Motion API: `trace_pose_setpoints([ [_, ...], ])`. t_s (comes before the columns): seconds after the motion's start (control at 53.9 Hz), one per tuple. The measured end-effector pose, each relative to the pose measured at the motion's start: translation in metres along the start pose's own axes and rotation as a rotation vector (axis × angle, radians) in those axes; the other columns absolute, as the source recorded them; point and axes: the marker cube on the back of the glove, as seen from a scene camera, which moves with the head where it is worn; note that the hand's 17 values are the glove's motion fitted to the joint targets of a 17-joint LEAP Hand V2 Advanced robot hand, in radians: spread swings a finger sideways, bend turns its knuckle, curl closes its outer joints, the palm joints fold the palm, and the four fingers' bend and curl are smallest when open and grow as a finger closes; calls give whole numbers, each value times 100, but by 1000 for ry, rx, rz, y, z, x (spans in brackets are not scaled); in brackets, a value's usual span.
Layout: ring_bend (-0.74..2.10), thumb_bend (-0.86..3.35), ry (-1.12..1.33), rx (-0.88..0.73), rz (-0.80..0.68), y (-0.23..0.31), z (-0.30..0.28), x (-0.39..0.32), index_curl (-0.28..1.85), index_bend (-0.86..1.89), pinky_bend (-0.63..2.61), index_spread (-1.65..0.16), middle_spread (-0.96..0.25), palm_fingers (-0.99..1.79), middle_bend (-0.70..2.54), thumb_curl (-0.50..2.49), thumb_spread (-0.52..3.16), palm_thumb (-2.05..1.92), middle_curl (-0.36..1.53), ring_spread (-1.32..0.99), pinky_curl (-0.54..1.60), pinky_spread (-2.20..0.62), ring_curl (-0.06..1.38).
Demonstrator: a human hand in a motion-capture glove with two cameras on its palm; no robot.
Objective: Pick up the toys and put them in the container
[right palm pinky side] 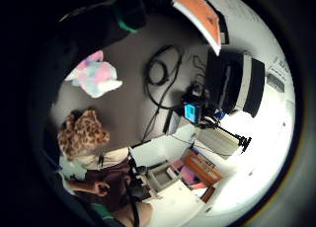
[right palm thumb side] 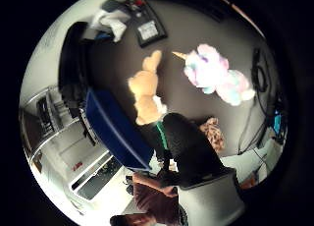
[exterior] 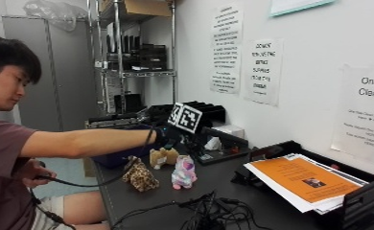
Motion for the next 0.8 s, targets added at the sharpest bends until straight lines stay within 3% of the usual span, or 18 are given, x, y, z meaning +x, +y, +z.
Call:
trace_pose_setpoints([
  [0.111, 49, -2, 29, -84, -276, -13, 50, 1, 9, 2, 106, -15, 7, -22, 14, 25, 126, -1, 23, 3, 37, 3, 25],
  [0.223, 59, -1, -74, -45, -250, -30, 90, -7, 8, 5, 110, -14, 8, -11, 18, 27, 122, 1, 25, 2, 37, 3, 28],
  [0.389, 107, 9, -266, 131, -254, -40, 101, -4, 7, 15, 100, -14, 0, 62, 55, 33, 129, 23, 38, -17, 32, -14, 40],
  [0.464, 116, 19, -323, 141, -254, -41, 104, -4, 9, 21, 96, -16, -5, 75, 63, 38, 134, 40, 42, -22, 32, -21, 44],
  [0.649, 121, 30, -286, 166, -266, -23, 79, -17, 17, 61, 85, -24, -16, 108, 97, 58, 106, 72, 58, -34, 34, -31, 51],
  [0.797, 128, 31, -301, 280, -322, 17, 8, -19, 29, 91, 82, -27, -19, 112, 114, 69, 87, 74, 70, -39, 37, -36, 58],
])
